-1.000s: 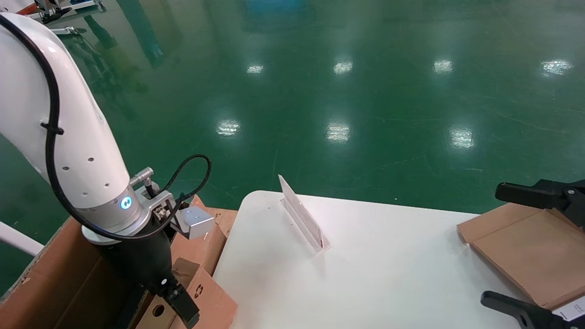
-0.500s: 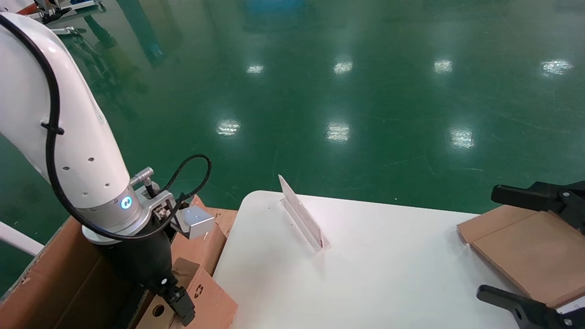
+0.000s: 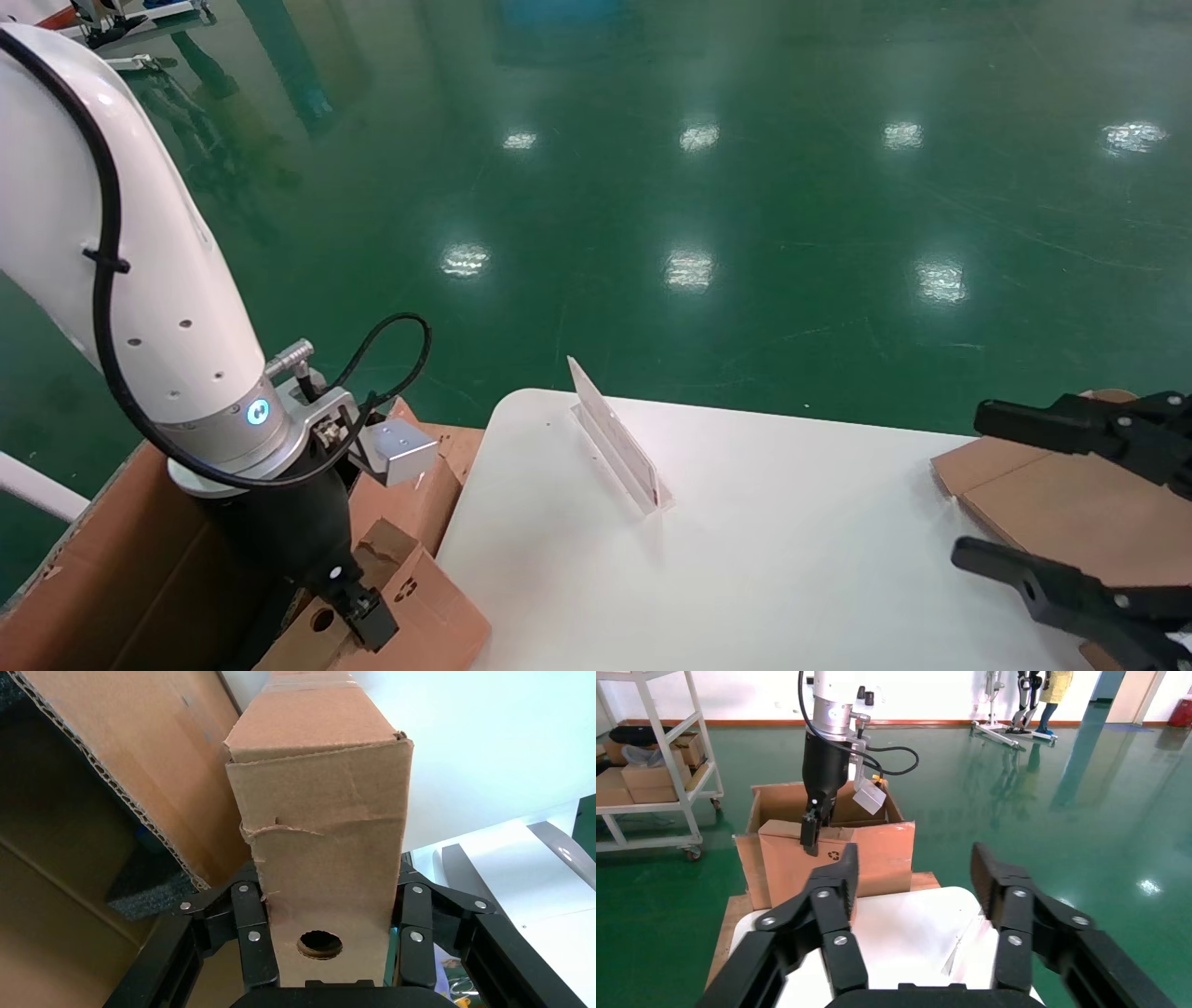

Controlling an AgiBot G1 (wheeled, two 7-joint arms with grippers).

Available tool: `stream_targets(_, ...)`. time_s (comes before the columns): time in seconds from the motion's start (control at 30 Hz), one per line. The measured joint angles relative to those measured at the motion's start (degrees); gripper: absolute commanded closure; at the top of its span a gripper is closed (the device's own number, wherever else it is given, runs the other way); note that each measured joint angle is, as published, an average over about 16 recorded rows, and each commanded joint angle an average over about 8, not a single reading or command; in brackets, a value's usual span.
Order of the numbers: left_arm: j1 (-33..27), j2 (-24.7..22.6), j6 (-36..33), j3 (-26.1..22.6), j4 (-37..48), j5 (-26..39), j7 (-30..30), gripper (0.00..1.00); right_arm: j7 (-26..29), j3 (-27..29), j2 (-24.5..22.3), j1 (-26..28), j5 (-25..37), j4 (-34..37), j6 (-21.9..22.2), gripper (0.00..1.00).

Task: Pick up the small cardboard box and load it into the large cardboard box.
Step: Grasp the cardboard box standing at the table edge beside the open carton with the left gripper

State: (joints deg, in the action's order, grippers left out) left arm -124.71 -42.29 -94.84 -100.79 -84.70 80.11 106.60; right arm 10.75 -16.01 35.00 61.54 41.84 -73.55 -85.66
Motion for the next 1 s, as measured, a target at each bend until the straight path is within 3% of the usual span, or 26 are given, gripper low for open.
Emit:
stream_targets(0.3,-5.4,1.8,-0.3,4.3,0.4,-1.2,-2.4,1.0,0.0,0.0,0.0,0.0,0.0,0.0,0.0,0.0)
stream_targets(0.6,-13.7,6.1,-0.9,11.8,1.1,-1.7,-7.3,1.0,0.0,0.0,0.0,0.0,0.0,0.0,0.0,0.0)
stream_targets(1.0,-22.3,10.5,-3.0,19.1,1.6,3.1,-13.9,1.0,0.0,0.0,0.0,0.0,0.0,0.0,0.0,0.0)
